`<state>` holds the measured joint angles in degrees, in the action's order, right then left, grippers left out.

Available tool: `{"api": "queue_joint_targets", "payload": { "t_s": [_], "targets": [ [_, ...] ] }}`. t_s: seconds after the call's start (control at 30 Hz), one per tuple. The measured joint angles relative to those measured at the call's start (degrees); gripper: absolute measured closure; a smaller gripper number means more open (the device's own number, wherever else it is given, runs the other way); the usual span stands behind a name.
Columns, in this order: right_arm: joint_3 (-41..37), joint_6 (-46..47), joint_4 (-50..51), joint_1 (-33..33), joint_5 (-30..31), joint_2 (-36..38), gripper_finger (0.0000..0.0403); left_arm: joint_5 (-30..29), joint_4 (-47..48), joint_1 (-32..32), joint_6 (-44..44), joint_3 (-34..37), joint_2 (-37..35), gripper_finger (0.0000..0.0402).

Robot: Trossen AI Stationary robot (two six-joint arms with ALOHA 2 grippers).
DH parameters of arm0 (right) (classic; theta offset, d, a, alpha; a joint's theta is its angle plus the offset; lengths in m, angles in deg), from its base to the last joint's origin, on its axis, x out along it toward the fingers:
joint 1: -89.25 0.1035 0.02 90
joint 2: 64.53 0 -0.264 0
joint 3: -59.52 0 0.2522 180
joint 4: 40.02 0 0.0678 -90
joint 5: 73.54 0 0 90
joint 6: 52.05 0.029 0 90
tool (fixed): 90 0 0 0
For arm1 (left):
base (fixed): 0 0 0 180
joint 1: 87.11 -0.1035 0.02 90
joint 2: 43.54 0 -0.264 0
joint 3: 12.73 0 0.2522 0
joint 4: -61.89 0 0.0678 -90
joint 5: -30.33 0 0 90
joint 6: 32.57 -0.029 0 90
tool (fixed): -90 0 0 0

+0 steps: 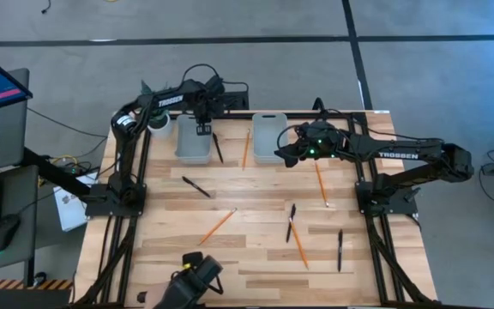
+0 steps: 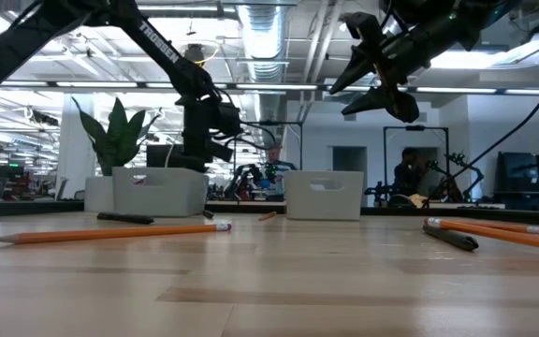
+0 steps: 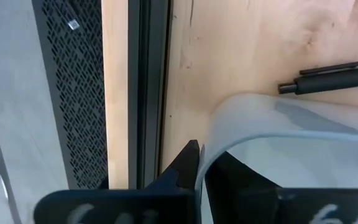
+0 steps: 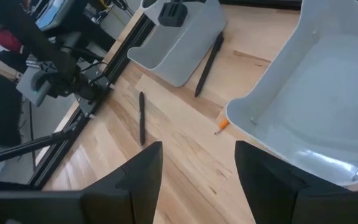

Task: Sort pens & pencils
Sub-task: Move the bottom gray bin to the top left of the table

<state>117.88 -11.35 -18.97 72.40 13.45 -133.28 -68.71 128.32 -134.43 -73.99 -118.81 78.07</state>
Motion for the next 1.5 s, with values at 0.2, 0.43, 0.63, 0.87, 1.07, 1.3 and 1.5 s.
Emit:
{"api": "queue_joint_targets", "payload": {
  "t_s": [0.2, 0.43, 0.63, 0.87, 1.07, 1.3, 1.5],
  "targets": [
    [0.00, -0.05, 0.00, 0.34, 0.08, 0.00, 0.0181, 0.83, 2.12, 1.38, 0.34, -5.16, 1.58, 0.0389],
    [0.00, -0.18, 0.00, 0.34, 0.05, -0.02, 0.0181, 5.68, -0.10, 3.00, 3.72, -8.97, 1.57, 0.0392],
    [0.00, -0.20, 0.02, 0.32, 0.05, 0.00, 0.0181, 6.20, 0.18, 3.84, 3.47, -8.97, 1.59, 0.0398],
    [0.00, -0.18, 0.00, 0.73, 0.03, 0.00, 0.0181, 0.65, 0.29, 3.80, 4.11, -8.97, 1.55, 0.0376],
    [0.00, -0.18, 0.02, 0.71, -0.08, -0.01, 0.0181, 0.29, 0.75, 3.80, 4.54, -8.97, 1.48, 0.0364],
    [0.00, -0.18, 0.02, 0.71, -0.08, 0.00, 0.0181, 4.00, 0.80, 4.45, 3.45, -9.00, 1.42, 0.0364],
    [0.00, -0.18, 0.04, 0.71, -0.05, 0.00, 0.0181, 4.11, 1.03, 4.91, 2.91, -9.02, 1.39, 0.0363]
  ]
}}
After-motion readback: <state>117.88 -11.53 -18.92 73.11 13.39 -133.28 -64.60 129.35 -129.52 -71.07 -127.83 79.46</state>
